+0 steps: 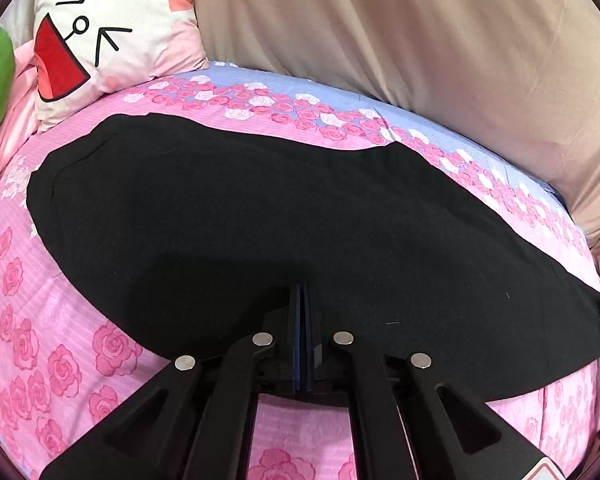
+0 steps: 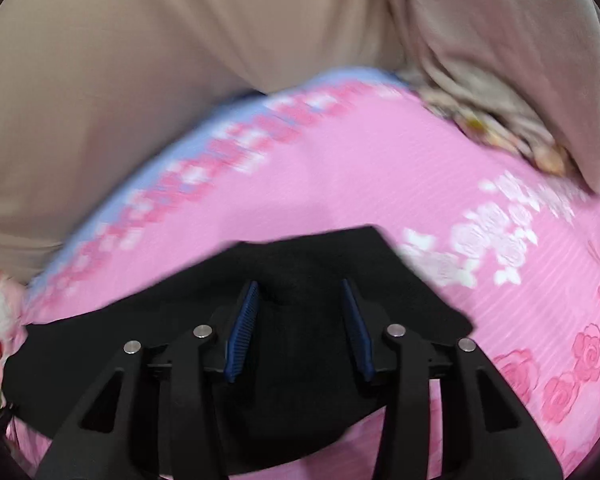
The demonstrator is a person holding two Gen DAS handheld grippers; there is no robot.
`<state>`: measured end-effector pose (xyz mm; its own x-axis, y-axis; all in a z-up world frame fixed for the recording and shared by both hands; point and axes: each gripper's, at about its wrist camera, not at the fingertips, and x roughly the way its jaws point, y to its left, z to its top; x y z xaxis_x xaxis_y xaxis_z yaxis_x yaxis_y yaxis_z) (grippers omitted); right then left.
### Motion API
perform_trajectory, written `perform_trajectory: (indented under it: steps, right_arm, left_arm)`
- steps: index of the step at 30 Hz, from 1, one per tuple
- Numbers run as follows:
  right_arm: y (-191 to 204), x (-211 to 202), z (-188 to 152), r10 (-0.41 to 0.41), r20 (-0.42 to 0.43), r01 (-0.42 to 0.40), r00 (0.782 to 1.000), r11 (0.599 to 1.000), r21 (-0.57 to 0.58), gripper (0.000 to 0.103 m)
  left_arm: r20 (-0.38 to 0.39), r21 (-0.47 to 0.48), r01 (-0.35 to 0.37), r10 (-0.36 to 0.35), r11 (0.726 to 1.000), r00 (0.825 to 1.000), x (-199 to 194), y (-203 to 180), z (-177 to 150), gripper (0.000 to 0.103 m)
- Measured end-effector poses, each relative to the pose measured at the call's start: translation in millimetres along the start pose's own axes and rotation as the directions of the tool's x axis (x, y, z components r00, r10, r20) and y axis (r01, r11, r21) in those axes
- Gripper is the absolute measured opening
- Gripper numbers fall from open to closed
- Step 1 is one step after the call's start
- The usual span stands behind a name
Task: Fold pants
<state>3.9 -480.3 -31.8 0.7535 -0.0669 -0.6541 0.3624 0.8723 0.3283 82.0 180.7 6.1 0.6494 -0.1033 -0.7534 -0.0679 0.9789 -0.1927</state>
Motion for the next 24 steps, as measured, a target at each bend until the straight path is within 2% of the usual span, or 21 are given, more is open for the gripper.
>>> perform_trajectory:
  steps: [1,2,3,5,7,8,11,14,16,19,21,24]
  right_arm:
    - [5.4,6.1,-1.6,-0.035,-0.017,0.034,0.999,0.998,-0.044,0.045]
    - [5.1,23.4,-4.4,-0.127,-0.067,0.120,0.990,0.988,-0.100,0.045]
    - [0.3,28.8,-5.2,-0.136,-0.080,0.129,0.987,0.987,-0.096,0.045]
    - [-4.7,13.1,-0.4,-0.120,-0.046,0.119,0.992,0.993,-0.026,0.045]
    - [-4.3,-10.0,-1.1,-0.037,0.006,0.037,0.999,0.999,0.024,0.047]
    - [-3.6,-16.1,-4.6,-0.019,0.018,0.018,1.000,1.000,0.014,0.047]
    - [-10.7,8.4,-18.8,-0.128,-0.091,0.126,0.988,0.991,-0.033,0.049]
    - [-12.5,-19.0,-21.5,-0.104,-0.038,0.105,0.994,0.994,0.007,0.050]
    - [-8.8,-30.5,-28.3,-0.080,-0.019,0.079,0.997,0.997,-0.021,0.053]
    - [-12.5,-15.1,-43.5,-0.159,-0.083,0.154,0.984,0.986,-0.067,0.059]
    - [-10.5,-27.3,-41.4,-0.174,-0.055,0.172,0.983,0.984,-0.048,0.059]
    - [1.0,-47.2,-48.3,-0.129,-0.014,0.129,0.991,0.991,-0.044,0.059]
  left_arm:
    - [0.005,0.007,-0.007,0.007,1.000,1.000,1.0,-0.7,0.2,0.002]
    - [0.011,0.017,-0.017,0.017,1.000,1.000,2.1,-2.1,0.4,0.002]
    - [0.014,0.022,-0.025,0.025,0.999,1.000,3.1,-3.6,0.3,0.003]
    - [0.022,0.027,-0.037,0.036,0.999,0.999,1.9,-5.4,-1.1,0.003]
    - [0.033,0.036,-0.054,0.053,0.998,0.998,0.0,-6.3,-3.7,0.004]
    - [0.038,0.038,-0.058,0.056,0.998,0.998,0.3,-6.4,-4.1,0.004]
    - [0.048,0.043,-0.067,0.065,0.997,0.997,0.7,-8.5,-5.4,0.004]
    - [0.059,0.052,-0.083,0.080,0.995,0.995,-0.9,-11.1,-7.0,0.005]
    - [0.073,0.058,-0.101,0.096,0.993,0.993,-2.4,-13.5,-9.4,0.006]
    - [0.111,0.077,-0.167,0.158,0.983,0.981,-3.9,-20.8,-13.9,0.010]
    - [0.157,0.091,-0.241,0.225,0.966,0.962,-7.9,-27.8,-17.5,0.028]
    - [0.238,0.092,-0.330,0.301,0.940,0.923,-17.4,-35.5,-23.1,0.047]
